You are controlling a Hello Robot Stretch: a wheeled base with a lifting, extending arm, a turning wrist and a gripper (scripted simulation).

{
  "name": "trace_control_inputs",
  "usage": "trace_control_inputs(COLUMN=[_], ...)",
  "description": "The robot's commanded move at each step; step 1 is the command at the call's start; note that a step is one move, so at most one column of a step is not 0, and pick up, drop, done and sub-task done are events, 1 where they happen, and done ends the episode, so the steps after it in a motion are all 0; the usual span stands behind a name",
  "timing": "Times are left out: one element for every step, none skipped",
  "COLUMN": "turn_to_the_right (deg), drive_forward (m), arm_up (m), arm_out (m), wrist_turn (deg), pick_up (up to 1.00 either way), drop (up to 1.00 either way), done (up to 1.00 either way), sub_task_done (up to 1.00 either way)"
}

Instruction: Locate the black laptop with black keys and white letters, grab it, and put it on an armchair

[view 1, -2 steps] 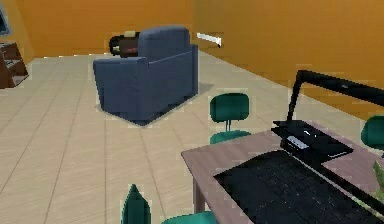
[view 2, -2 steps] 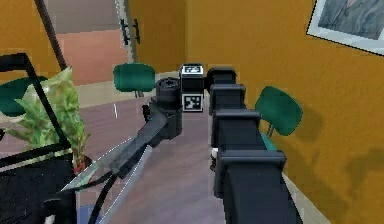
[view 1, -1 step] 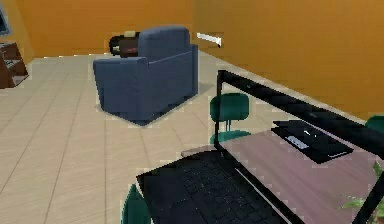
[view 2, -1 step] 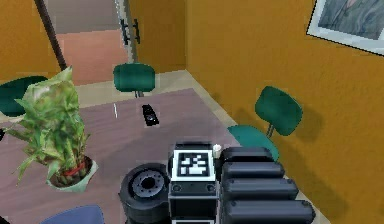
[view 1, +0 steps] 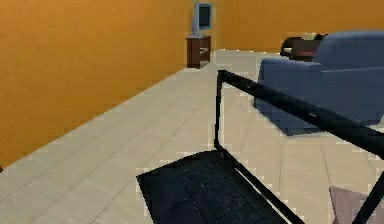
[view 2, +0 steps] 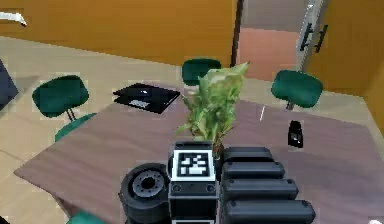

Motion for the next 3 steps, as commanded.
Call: trace_control_inputs(turn_to_the_right=[-45.0, -24.0, 0.0], drive_forward=[0.00, 0.00, 0.30], arm_up=[0.00, 0.00, 0.00], arm_out=[0.00, 0.00, 0.00], wrist_turn=[0.0, 0.0, 0.0], pick_up=[0.00, 0.00, 0.00], drop=[0.00, 0.00, 0.00], done=[0.00, 0.00, 0.00], sub_task_done=[0.00, 0.00, 0.00])
